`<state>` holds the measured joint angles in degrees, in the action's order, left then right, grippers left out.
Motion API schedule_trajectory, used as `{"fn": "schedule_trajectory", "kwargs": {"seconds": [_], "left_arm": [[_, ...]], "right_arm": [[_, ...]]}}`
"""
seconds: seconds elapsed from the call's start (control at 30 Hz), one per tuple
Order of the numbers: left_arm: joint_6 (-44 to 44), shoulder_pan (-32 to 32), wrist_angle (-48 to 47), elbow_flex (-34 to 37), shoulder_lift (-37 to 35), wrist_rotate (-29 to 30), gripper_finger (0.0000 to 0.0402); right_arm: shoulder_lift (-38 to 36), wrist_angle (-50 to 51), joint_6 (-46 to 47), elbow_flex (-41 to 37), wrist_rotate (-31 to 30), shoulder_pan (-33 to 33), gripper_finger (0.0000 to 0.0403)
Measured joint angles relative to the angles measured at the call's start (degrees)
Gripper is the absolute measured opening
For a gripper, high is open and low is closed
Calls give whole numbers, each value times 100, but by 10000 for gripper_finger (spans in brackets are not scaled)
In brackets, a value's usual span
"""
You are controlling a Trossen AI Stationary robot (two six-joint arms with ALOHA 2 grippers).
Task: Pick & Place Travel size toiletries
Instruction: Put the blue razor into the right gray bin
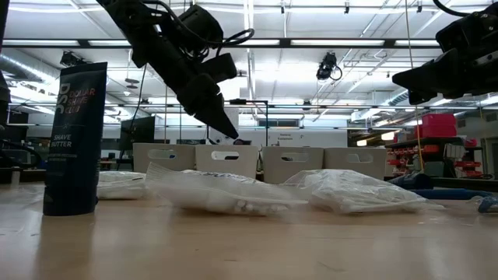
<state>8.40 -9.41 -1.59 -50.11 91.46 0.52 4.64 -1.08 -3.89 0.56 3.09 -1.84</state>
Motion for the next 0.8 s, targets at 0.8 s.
{"fn": "schedule_trajectory", "kwargs": {"seconds": [0.8], "left_arm": [[1783,-474,-393,0,2,-1254,73]], "right_arm": [[0,0,0,2,0,1,13]]}}
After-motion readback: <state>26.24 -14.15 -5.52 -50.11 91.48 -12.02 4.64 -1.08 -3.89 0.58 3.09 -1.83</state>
